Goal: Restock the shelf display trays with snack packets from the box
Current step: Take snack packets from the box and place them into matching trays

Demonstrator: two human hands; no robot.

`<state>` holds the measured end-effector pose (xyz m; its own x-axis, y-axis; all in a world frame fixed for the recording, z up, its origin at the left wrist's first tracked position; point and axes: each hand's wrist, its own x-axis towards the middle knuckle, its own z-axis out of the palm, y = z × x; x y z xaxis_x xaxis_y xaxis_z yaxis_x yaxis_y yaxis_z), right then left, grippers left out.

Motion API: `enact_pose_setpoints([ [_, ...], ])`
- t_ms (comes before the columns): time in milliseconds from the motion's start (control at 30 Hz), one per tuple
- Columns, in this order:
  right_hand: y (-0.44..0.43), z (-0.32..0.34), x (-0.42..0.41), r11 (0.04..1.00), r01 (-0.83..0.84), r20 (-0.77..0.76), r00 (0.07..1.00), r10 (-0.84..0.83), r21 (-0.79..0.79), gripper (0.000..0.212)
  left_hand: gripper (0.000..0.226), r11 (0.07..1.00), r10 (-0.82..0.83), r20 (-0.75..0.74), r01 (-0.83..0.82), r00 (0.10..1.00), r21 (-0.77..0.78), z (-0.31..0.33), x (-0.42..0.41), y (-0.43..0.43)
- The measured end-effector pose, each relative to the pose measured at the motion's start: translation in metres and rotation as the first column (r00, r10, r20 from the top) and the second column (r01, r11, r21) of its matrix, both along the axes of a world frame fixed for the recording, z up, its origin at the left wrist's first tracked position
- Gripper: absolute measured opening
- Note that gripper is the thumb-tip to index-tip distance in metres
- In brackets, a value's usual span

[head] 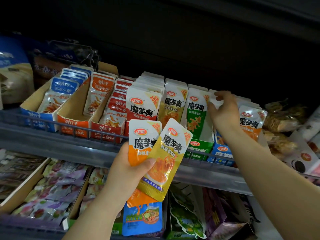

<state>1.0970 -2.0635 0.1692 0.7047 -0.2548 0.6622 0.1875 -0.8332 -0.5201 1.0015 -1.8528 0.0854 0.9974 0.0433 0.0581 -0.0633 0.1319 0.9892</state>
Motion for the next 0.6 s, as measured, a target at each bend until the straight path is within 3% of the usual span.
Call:
enact_pose_setpoints([
  [133,0.019,0.004,-0.03,0.987,-0.157,0.025,0.987,0.156,0.032,0.024,0.028,1.0,-0.007,0.015,0.008,1.0,-0.015,0.002,-0.005,0.001],
  [233,0.039,0.004,-0.052,0.948,-0.315,-0.108,0.942,0.318,0.038,0.023,0.028,0.998,0.007,0.023,-0.006,1.0,-0.069,0.004,-0.009,0.003],
  [333,0.053,0.002,-0.066,0.879,-0.448,-0.314,0.821,0.477,0.165,0.033,0.03,0.99,0.025,0.027,-0.022,0.999,-0.137,0.007,-0.013,0.004],
  [400,0.058,-0.001,-0.072,0.855,-0.472,-0.454,0.727,0.516,0.216,0.039,0.03,0.986,0.032,0.018,-0.029,0.999,-0.162,0.009,-0.016,0.004],
  [467,0.059,-0.002,-0.075,0.837,-0.475,-0.514,0.664,0.543,0.27,0.033,0.029,0.985,0.036,0.014,-0.033,0.999,-0.167,0.01,-0.018,0.005],
  [600,0.056,-0.002,-0.078,0.831,-0.424,-0.533,0.638,0.556,0.36,0.023,0.024,0.989,0.038,0.029,-0.033,0.999,-0.141,0.01,-0.021,0.011],
])
